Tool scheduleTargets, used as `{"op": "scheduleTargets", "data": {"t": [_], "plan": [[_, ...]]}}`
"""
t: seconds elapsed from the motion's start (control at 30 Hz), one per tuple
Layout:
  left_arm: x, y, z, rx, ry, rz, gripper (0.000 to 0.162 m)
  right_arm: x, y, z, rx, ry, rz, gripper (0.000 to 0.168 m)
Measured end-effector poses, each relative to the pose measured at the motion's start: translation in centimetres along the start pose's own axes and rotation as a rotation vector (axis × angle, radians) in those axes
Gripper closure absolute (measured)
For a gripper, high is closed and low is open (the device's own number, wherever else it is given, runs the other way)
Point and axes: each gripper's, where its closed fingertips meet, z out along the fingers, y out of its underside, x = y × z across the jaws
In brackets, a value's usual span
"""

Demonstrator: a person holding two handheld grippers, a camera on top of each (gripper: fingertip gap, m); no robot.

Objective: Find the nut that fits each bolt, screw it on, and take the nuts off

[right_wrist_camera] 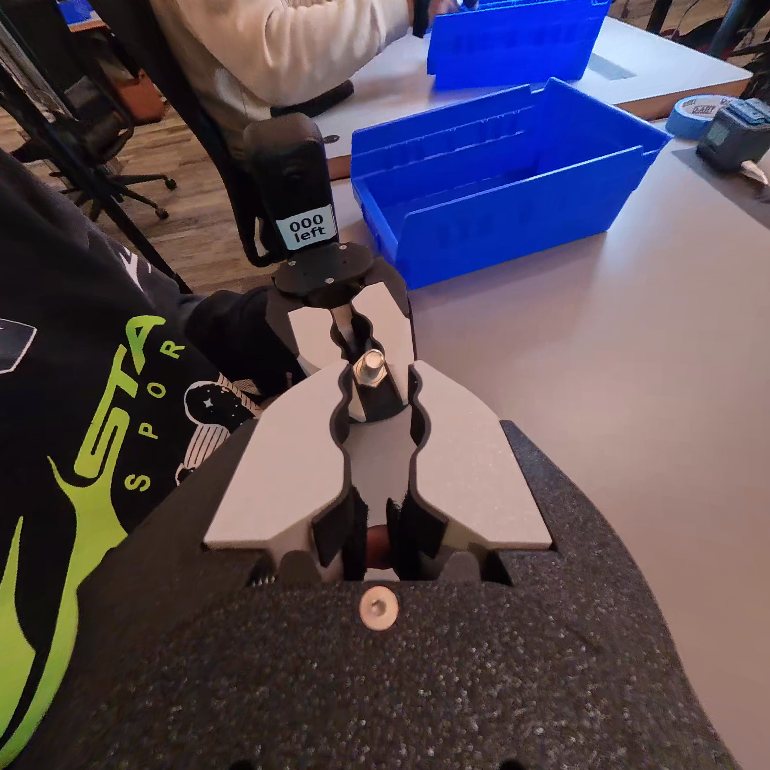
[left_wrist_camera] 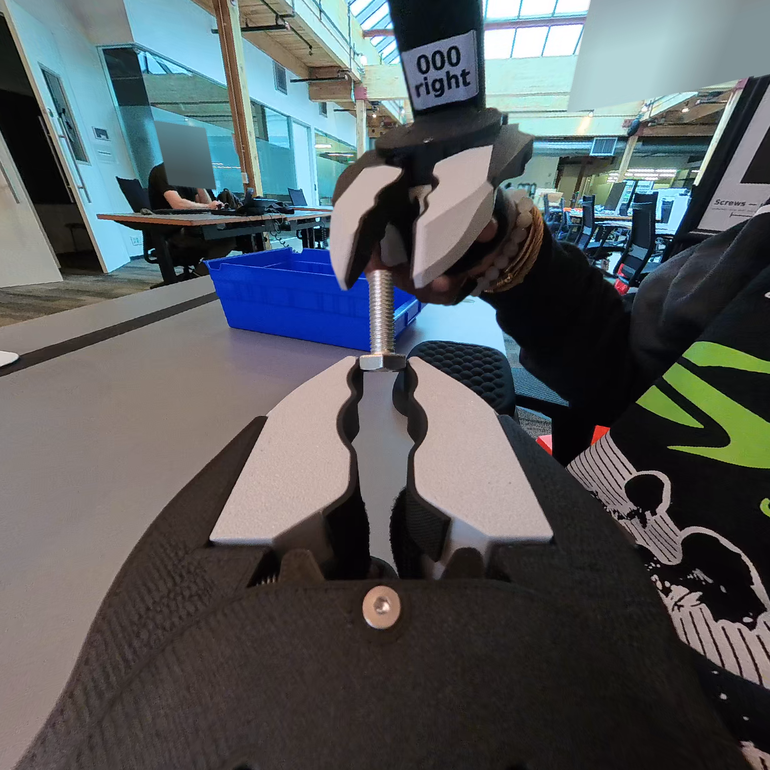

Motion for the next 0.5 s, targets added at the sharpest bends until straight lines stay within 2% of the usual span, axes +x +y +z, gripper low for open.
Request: {"op": "scheduleTargets", "data": {"t": [0.2, 0.33, 0.37, 0.43, 0.5], "plan": [[0.1, 0.1, 0.0, -0.004, 0.006, 0.004, 0.143, -0.3, 0.1, 0.6, 0.011, -0.037, 0.012, 0.158], [0.2, 0.0, 0.0, 0.0, 0.013, 0.0, 0.143, -0.4, 0.2, 0.5, 0.002, -0.041, 0.002, 0.158], [0.1, 0.0, 0.0, 0.001, 0.007, -0.001, 0.143, -0.2, 0.2, 0.3, 0.0, -0.029, -0.003, 0.158], [0.0, -0.1, -0.1, 0.012, 0.003, -0.009, 0.132, 0.7, 0.1, -0.8, -0.004, 0.03, -0.017, 0.158], [-0.1, -0.4, -0.2, 0.03, 0.007, -0.019, 0.126, 2.5, 0.0, -3.3, -0.01, 0.133, -0.029, 0.158]]}}
